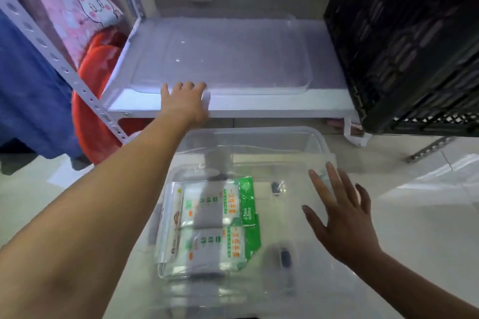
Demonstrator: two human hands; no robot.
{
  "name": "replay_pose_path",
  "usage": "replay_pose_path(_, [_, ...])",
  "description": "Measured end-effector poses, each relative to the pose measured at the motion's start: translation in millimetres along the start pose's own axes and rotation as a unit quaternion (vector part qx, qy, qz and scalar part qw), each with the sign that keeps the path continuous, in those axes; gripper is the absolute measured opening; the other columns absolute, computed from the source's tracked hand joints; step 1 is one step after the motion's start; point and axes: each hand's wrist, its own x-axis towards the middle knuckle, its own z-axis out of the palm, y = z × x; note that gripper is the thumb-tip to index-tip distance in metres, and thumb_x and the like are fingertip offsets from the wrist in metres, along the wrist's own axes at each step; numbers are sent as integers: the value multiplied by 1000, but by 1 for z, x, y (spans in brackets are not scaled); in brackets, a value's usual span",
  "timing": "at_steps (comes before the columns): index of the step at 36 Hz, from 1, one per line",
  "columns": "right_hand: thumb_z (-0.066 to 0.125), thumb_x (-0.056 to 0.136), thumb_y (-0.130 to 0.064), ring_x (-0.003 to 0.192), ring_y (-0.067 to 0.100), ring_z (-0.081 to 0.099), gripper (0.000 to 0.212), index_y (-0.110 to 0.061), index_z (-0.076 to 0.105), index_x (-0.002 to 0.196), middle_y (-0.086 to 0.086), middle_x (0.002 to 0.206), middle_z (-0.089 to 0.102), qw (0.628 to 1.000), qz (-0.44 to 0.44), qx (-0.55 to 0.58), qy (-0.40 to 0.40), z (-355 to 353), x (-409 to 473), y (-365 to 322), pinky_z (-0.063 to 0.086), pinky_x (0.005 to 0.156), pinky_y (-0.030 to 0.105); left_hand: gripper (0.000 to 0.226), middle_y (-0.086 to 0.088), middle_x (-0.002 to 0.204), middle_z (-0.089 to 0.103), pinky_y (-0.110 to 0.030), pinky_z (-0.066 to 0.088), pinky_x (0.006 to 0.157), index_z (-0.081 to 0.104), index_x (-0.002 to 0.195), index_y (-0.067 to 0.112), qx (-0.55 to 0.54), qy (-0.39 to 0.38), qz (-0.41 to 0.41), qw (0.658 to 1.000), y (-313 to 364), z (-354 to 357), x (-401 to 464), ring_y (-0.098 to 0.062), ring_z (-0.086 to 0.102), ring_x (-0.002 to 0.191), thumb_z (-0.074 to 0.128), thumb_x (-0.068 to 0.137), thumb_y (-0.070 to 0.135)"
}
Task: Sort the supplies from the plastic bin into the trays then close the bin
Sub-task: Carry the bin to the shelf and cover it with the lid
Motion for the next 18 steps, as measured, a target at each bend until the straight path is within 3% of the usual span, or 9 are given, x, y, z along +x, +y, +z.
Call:
replay_pose_path(4, [30, 92, -60, 153, 18, 0, 71, -35, 11, 156, -1, 166, 5, 1000, 19, 18, -11, 0, 1, -2, 13, 120, 52, 46, -6, 119, 57, -48, 23, 113, 52, 125, 20, 79, 42, 29, 996, 2, -8, -48, -28, 52, 117, 57, 82, 4])
replay_pose_path(8, [27, 93, -59, 152, 21, 9, 70, -33, 12, 156, 1, 166, 9, 999, 16, 31, -3, 1, 1, -5, 19, 118, 52, 42, -8, 97, 62, -48, 37, 98, 60, 109, 13, 125, 102, 107, 981, -7, -22, -100, -32, 60, 94, 63, 71, -5])
replay_pose_path(11, [36, 92, -56, 151, 23, 19, 73, -31, 13, 156, 3, 165, 14, 998, 18, 64, 20, -4, -1, -9, 23, 115, 51, 45, -11, 78, 57, -45, 45, 80, 64, 92, 6, 160, 198, 137, 957, -12, -53, -130, -32, 57, 71, 73, 51, -12])
replay_pose_path(15, [68, 86, -43, 148, 31, 25, 90, -28, 13, 155, 10, 164, 16, 975, 67, 198, 74, -23, -3, -15, 26, 112, 56, 26, -11, 74, 55, -43, 37, 78, 61, 82, 9, 161, 356, 126, 912, -10, -120, -160, -33, 54, 72, 67, 65, -10])
replay_pose_path(18, [74, 79, -39, 149, 28, 21, 99, -19, 15, 156, 11, 163, 19, 928, 64, 329, 165, -65, 14, -19, 24, 117, 55, 15, -11, 86, 64, -44, 31, 83, 68, 95, 12, 123, 467, 132, 865, -14, -175, -181, -34, 52, 89, 67, 80, 9])
